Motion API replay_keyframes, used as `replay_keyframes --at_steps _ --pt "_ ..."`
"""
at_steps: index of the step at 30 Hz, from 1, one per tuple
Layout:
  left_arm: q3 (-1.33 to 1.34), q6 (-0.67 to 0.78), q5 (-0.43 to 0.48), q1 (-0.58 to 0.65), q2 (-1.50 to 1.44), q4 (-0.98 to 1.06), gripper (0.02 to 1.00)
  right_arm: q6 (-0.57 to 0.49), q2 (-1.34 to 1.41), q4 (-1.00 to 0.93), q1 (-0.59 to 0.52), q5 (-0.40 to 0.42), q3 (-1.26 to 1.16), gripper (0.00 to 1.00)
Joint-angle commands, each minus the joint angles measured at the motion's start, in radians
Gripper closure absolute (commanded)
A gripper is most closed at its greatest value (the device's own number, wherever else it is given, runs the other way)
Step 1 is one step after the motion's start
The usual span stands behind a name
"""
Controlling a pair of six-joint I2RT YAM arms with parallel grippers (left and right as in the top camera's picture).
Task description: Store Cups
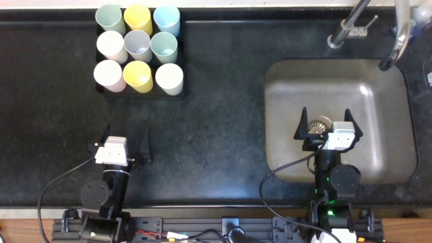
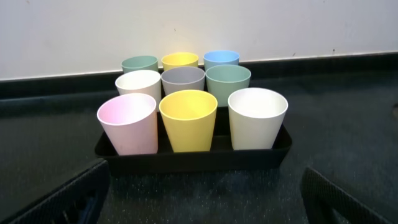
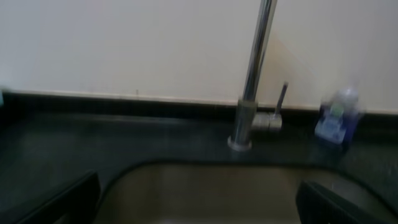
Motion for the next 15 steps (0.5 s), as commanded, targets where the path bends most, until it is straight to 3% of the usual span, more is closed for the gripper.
replay_keyframes --at_steps 1,9,15 --pt "-0.001 0.015 0.01 0.005 -0.007 -0.003 0.02 -0.011 -0.013 -0.089 0.001 0.006 -0.013 0.005" --pt "-0.001 0.015 0.01 0.005 -0.007 -0.003 0.02 -0.011 -0.013 -0.326 0.021 0.007 -0.013 0.003" --pt "-0.001 0.015 0.01 0.005 -0.007 -0.003 0.02 -0.011 -0.013 -0.377 0.069 0.006 -0.013 0.005"
